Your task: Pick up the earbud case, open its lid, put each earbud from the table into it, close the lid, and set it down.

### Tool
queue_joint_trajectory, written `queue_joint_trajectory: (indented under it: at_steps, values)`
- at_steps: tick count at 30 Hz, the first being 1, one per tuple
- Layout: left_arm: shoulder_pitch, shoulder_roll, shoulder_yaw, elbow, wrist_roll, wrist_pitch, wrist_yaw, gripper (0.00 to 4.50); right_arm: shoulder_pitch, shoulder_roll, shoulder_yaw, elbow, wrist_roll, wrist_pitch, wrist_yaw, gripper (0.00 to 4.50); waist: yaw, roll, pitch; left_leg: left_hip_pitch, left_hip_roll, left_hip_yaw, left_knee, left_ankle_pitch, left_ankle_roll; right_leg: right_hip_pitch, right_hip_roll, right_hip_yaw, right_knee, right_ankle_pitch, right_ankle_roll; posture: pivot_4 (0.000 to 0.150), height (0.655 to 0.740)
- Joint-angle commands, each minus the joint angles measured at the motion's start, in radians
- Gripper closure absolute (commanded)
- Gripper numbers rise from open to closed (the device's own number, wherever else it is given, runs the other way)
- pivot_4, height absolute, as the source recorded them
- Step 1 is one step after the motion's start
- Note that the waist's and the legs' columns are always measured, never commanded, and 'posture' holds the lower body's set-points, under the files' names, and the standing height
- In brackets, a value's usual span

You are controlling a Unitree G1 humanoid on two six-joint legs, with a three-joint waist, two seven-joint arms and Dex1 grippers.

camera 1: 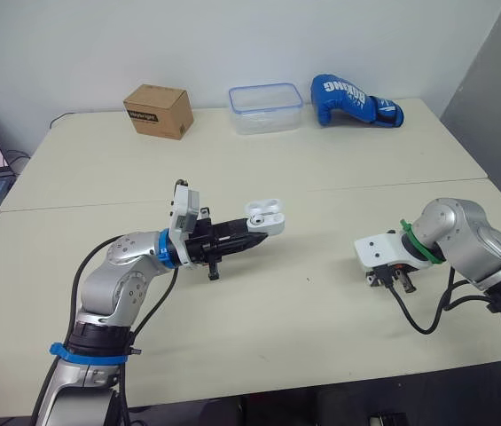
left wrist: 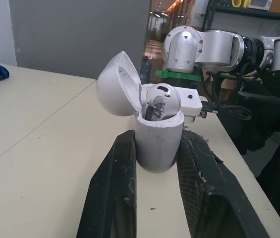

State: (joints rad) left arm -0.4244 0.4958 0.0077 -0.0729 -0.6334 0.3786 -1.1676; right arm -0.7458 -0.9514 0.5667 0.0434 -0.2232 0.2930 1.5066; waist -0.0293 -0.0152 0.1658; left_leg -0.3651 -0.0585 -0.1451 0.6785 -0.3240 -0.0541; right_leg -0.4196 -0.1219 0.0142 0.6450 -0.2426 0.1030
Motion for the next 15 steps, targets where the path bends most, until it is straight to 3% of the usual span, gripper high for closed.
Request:
queue_joint_trajectory:
  at_steps: [1, 3, 15]
  values:
    - [-0.004, -0.002, 0.013, -0.040, -0.005, -0.022, 0.001, 3.74, 0.003, -0.003, -0.016, -0.005, -0.034, 0.007, 0.004, 2.46, 0.000, 0.000, 0.000, 0.000, 0.000, 0.000, 0.000, 0.000, 0.000, 0.000, 0.000, 0.000, 0.000, 0.000, 0.000, 0.150, 0.7307]
    - [-0.004, -0.002, 0.013, -0.040, -0.005, -0.022, 0.001, 3.74, 0.000, -0.005, -0.016, -0.020, -0.042, 0.019, 0.010, 1.82, 0.000, 0.000, 0.000, 0.000, 0.000, 0.000, 0.000, 0.000, 0.000, 0.000, 0.000, 0.000, 0.000, 0.000, 0.000, 0.150, 0.7307]
    - [-0.012, -0.017, 0.004, -0.025, 0.003, -0.040, 0.001, 3.74, -0.031, 0.007, 0.036, -0.150, -0.184, 0.161, 0.063, 1.82, 0.000, 0.000, 0.000, 0.000, 0.000, 0.000, 0.000, 0.000, 0.000, 0.000, 0.000, 0.000, 0.000, 0.000, 0.000, 0.150, 0.7307]
